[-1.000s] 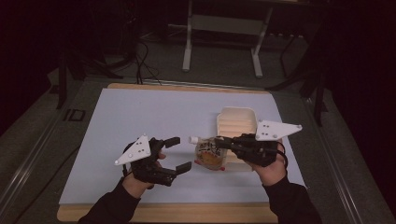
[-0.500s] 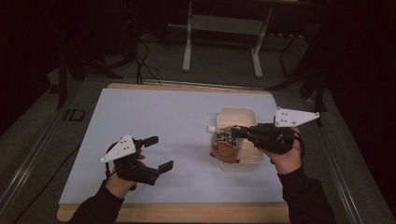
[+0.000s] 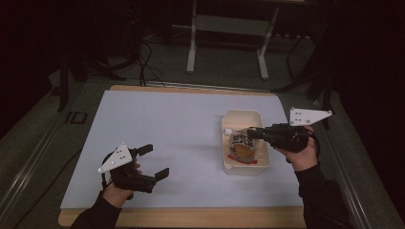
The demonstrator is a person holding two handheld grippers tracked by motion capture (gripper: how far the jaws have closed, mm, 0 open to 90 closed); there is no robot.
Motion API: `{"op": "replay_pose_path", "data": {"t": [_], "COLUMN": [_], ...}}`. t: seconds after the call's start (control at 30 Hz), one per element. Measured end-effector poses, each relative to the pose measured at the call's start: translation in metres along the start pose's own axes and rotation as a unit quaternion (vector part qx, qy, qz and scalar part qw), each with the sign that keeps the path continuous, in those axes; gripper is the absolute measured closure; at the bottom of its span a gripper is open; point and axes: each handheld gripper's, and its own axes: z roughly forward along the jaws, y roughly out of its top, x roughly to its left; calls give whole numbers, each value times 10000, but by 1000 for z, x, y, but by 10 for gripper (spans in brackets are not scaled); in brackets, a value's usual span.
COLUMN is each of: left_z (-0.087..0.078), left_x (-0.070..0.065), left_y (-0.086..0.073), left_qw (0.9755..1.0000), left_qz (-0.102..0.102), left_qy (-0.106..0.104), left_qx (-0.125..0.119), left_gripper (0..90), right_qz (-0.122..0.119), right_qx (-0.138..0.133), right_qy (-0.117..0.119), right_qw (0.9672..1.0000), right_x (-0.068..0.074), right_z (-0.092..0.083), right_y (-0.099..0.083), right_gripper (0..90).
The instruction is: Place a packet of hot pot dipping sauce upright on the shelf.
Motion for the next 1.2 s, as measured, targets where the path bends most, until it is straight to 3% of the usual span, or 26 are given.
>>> {"op": "replay_pose_path", "data": {"t": [0.1, 0.4, 0.87, 1.07, 1.2], "left_z": [1, 3, 4, 4, 4], "left_x": [1, 3, 6, 5, 5], "left_y": [-2, -11, -19, -23, -24], "left_qw": [10000, 9999, 9998, 9997, 9998], "left_qz": [-88, -9, 1, 215, 191], "left_qy": [-33, 17, 83, 110, 54], "left_qx": [7, 104, 154, -51, -85], "left_gripper": [0, 0, 0, 0, 0], "right_qz": [49, 212, 502, 583, 651], "right_qx": [68, 95, 249, 323, 294], "right_qy": [-46, 145, 270, 216, 142], "right_qw": [10000, 9996, 9981, 9975, 9973], "right_x": [-5, -12, -12, -12, -13], "right_z": [-1, 4, 18, 16, 9], "right_y": [-6, -28, -60, -73, -81], "right_gripper": [883, 882, 872, 863, 855]}}
